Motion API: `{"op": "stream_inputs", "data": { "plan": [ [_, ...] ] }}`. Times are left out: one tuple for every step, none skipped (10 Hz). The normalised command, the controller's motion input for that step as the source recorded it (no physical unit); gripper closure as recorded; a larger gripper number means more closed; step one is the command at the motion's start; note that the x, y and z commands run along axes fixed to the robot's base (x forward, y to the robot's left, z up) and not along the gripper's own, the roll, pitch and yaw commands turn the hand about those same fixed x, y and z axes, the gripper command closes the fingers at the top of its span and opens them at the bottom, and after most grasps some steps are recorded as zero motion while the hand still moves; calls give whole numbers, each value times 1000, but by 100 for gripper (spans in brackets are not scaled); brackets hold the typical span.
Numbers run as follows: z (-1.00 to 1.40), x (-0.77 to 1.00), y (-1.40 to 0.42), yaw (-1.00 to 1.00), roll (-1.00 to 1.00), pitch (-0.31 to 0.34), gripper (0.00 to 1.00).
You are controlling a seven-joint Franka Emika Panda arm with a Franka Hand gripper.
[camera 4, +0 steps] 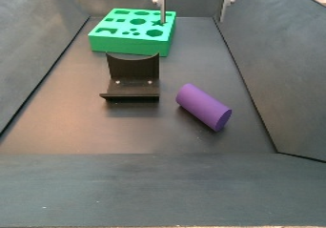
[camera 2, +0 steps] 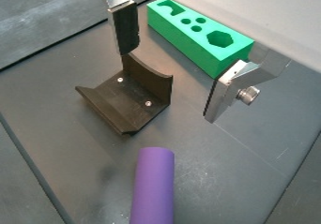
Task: Pick up the round object. Move up. Place the round object on the fixture. Regrasp the round object. Move to above the board. Insert the round object.
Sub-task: Pick up the round object.
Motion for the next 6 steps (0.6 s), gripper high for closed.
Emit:
{"op": "stream_inputs", "data": {
  "plan": [
    [-80, -194, 49, 0, 34, 0, 0],
    [-337, -429, 0, 534, 233, -26, 0],
    [-580, -237, 126, 811, 41, -124, 0],
    [-794, -40, 180, 909, 0, -156, 0],
    [-920, -3, 240, 786, 0, -116, 0],
    [-934, -57, 240, 646, 13, -147, 0]
  ]
}}
